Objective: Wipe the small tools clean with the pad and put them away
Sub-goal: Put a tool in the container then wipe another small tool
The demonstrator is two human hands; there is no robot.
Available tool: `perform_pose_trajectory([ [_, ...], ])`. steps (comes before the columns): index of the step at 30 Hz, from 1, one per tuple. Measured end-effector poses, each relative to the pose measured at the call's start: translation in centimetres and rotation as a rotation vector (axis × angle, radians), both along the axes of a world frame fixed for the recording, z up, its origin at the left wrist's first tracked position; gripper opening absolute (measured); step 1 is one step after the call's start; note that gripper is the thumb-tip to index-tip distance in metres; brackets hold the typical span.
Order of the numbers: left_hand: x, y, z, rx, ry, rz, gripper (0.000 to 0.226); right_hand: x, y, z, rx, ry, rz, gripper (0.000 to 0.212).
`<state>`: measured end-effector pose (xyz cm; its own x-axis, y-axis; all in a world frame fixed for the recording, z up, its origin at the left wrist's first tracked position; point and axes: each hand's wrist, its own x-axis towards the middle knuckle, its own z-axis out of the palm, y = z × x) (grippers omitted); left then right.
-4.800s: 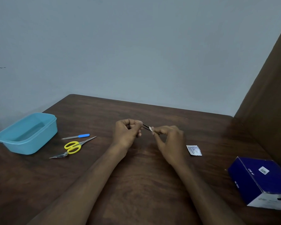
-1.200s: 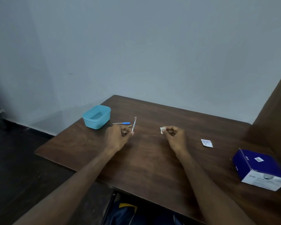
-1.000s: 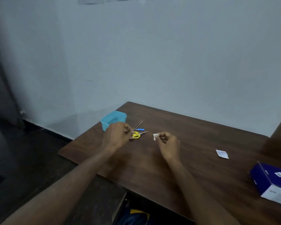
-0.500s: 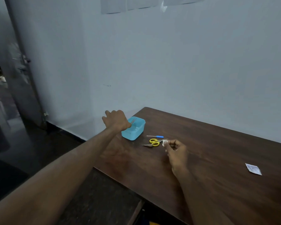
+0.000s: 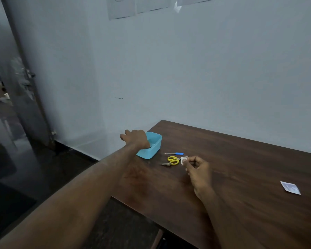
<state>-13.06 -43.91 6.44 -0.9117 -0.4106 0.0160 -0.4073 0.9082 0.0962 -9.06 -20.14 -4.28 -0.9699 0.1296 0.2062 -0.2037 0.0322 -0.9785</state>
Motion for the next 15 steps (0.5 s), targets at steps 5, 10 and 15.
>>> perform_pose_trajectory([
  [5,0.8,1.9,1.3,-0.337,0.083,-0.086,0.042,0.0,0.1,-0.2,-0.015,0.004,-0.008,0.012],
  [10,-0.6,6.7,0.1,-0.254,0.205,-0.588,0.03,0.2,-0.1,-0.2,-0.084,0.023,-0.069,0.013],
  [15,-2.0,8.9,-2.3,-0.095,0.074,-0.655,0.027,0.1,0.2,-0.3,-0.097,0.005,-0.083,0.011],
])
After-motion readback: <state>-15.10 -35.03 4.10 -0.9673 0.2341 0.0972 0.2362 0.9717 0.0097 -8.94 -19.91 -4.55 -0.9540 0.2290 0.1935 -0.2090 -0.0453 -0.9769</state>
